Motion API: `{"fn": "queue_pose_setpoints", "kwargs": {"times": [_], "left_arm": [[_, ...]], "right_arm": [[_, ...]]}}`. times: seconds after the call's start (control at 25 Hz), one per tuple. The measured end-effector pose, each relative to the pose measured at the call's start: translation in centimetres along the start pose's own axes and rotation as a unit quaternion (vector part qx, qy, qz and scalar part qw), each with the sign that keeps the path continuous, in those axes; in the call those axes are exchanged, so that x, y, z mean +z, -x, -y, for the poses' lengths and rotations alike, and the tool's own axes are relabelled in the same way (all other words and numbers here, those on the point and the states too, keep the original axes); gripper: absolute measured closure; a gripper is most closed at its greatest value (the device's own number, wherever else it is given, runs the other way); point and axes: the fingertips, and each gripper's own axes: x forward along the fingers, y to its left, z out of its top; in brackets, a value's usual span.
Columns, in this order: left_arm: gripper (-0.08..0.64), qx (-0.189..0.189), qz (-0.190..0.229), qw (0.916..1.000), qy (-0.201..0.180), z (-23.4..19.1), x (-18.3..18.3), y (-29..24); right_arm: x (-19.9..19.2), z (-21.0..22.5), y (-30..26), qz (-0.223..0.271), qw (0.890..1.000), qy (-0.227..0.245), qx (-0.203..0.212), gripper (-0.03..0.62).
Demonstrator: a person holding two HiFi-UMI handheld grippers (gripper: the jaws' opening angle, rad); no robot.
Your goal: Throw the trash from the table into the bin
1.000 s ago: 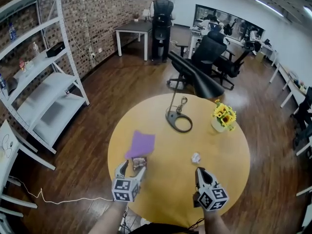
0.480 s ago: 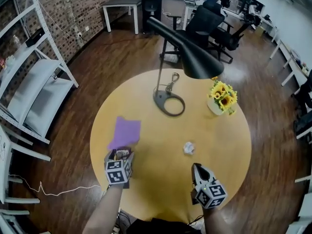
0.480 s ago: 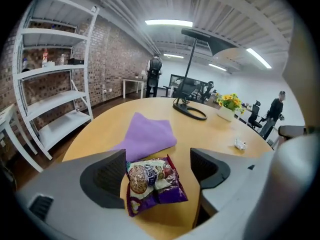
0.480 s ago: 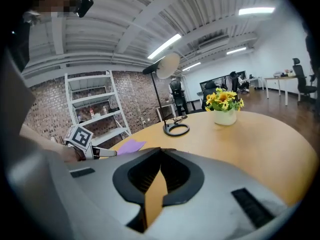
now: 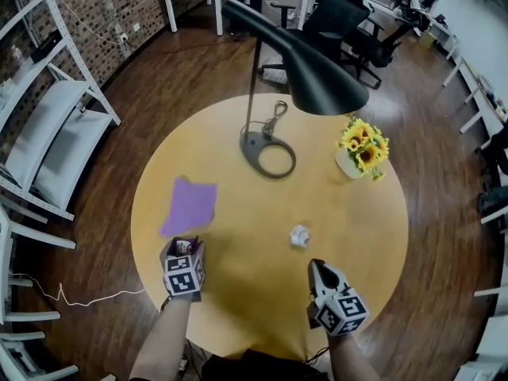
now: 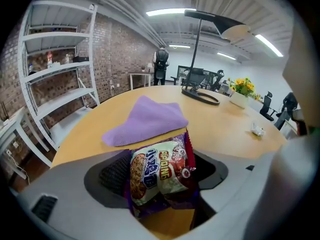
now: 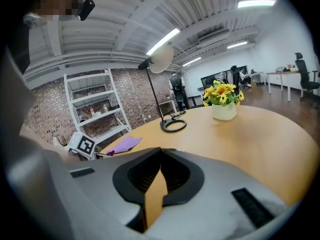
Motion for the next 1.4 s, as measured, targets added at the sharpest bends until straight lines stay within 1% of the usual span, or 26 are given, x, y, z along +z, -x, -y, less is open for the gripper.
{"fn": "queue_pose_setpoints", "kwargs": {"times": [0.08,0.16,0.28,0.4,0.48,0.6,0.68,0.76,0.92,1.0,1.04,1.16,1.2,1.28,1.32,1.36,1.4], "left_arm": [[0.243,0.0,0.004,1.0,0.008,-0.4,0.2,0.3],[0.28,-0.01,0.009,0.9995,0.029,-0.7,0.3,0.8],[0.314,-0.036,0.025,0.997,0.064,-0.6,0.1,2.2],[0.322,-0.039,0.048,0.9958,0.068,-1.2,-0.2,4.7],[0.324,-0.039,0.074,0.9932,0.08,-2.4,0.3,7.1],[0.324,-0.036,0.115,0.9871,0.105,-5.0,1.1,11.3],[0.325,-0.019,0.146,0.9826,0.114,-7.5,1.6,14.7],[0.325,0.008,0.178,0.9777,0.111,-10.4,2.0,18.9],[0.325,0.058,0.226,0.9674,0.098,-16.1,1.9,27.8],[0.326,0.092,0.247,0.9591,0.102,-19.5,1.2,32.6],[0.327,0.115,0.259,0.9528,0.109,-21.3,0.7,35.2],[0.327,0.181,0.296,0.9287,0.13,-25.5,-1.0,42.9],[0.327,0.195,0.304,0.9231,0.133,-26.4,-1.7,45.3],[0.327,0.218,0.313,0.915,0.133,-28.1,-3.6,49.9],[0.327,0.234,0.317,0.9093,0.133,-29.2,-4.7,52.4],[0.327,0.255,0.323,0.9014,0.135,-30.5,-5.9,55.0],[0.327,0.28,0.328,0.8914,0.139,-31.9,-7.3,57.7]], "right_arm": [[-0.1,-0.1,-0.2,-0.004,1.0,0.0,0.007,0.588],[0.0,-0.4,-0.3,-0.006,1.0,0.001,0.015,0.588],[-0.1,-1.0,-0.7,-0.007,1.0,0.005,0.03,0.588],[0.2,-2.7,-1.6,-0.004,0.999,0.013,0.052,0.588],[0.3,-4.7,-2.1,-0.004,0.997,0.021,0.071,0.588],[0.0,-8.8,-2.5,-0.01,0.994,0.039,0.103,0.588],[-0.1,-12.2,-2.8,-0.01,0.99,0.056,0.13,0.588],[-0.1,-16.3,-3.1,-0.009,0.984,0.074,0.164,0.588],[0.0,-25.4,-2.8,0.002,0.967,0.108,0.232,0.588],[0.1,-30.7,-2.6,0.01,0.956,0.12,0.268,0.588],[0.3,-33.5,-2.5,0.014,0.948,0.127,0.29,0.588],[0.8,-41.7,-1.5,0.022,0.92,0.156,0.358,0.588],[0.7,-44.0,-0.8,0.025,0.913,0.163,0.373,0.588],[-0.1,-48.4,0.9,0.032,0.901,0.174,0.397,0.588],[-0.7,-50.9,1.6,0.035,0.893,0.18,0.412,0.588],[-1.5,-53.8,2.0,0.037,0.882,0.186,0.431,0.588],[-2.4,-56.7,2.5,0.036,0.87,0.191,0.453,0.588]]}}
